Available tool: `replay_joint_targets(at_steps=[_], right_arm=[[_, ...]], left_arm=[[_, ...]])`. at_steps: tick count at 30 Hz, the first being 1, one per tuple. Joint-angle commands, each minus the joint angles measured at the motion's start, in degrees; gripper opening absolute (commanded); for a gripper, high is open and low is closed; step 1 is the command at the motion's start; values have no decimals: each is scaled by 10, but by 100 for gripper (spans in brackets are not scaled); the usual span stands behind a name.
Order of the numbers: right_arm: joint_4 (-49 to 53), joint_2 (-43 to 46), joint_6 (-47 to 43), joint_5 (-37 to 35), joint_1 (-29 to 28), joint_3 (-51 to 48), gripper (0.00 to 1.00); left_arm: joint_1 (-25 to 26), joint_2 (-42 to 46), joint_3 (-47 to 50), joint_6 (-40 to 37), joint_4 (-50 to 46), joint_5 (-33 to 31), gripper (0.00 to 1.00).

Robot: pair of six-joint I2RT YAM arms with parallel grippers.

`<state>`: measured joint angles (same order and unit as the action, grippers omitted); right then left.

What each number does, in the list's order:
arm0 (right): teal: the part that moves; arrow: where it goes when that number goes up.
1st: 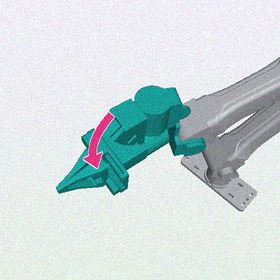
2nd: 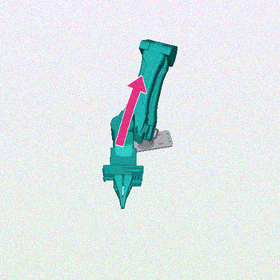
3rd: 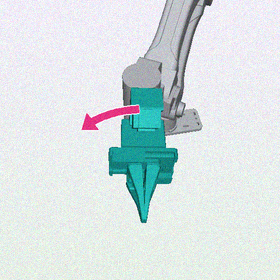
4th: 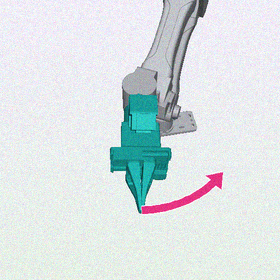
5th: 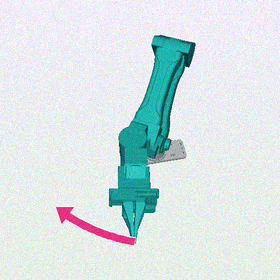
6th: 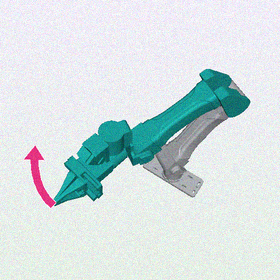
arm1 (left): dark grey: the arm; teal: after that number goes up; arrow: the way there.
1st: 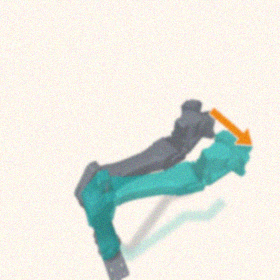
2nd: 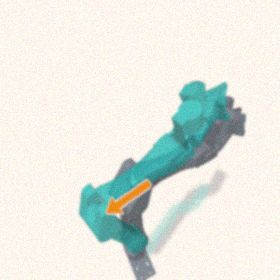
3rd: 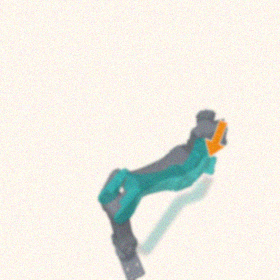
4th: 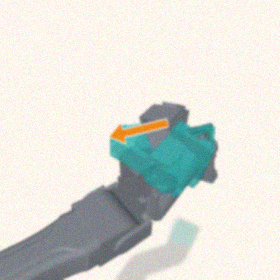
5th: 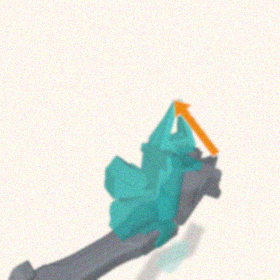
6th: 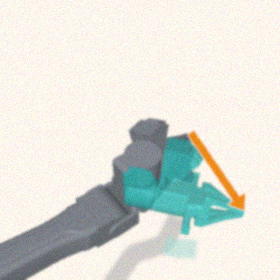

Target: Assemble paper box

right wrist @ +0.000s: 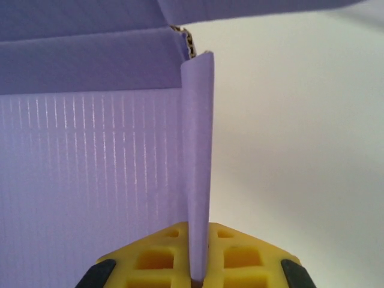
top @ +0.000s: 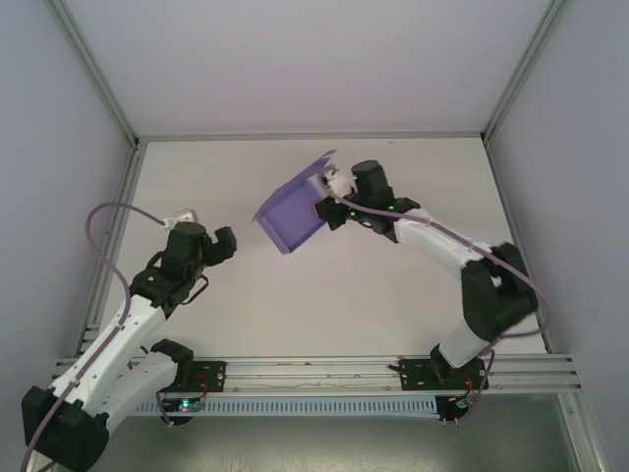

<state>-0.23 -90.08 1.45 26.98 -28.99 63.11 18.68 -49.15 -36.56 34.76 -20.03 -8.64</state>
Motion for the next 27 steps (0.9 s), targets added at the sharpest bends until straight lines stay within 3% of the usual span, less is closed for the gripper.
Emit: replay_joint_targets(at_steps=[1,5,8,11,14,24,27], right_arm=[[-114,38,104,91,-11,-35,0],[-140,56,129,111,-29,-57,0],[-132,61,118,102,-47,-62,0],[-125,58,111,72,-63,-62,0],[-99,50,95,-6,-84,-58,0],[-76,13,90,-332,-164,-45,0],[-92,16,137,-365,-165,-50,0]], left_arm=[[-5,-33,8,-26,222,187,100],[-4,-99,-1,-33,367,335,100],[-2,-142,-17,-33,424,391,100],[2,-177,-29,-40,467,449,100],[15,-203,-49,-67,475,504,100],[73,-224,-103,-152,411,511,100],[75,-221,-103,-157,401,489,100]])
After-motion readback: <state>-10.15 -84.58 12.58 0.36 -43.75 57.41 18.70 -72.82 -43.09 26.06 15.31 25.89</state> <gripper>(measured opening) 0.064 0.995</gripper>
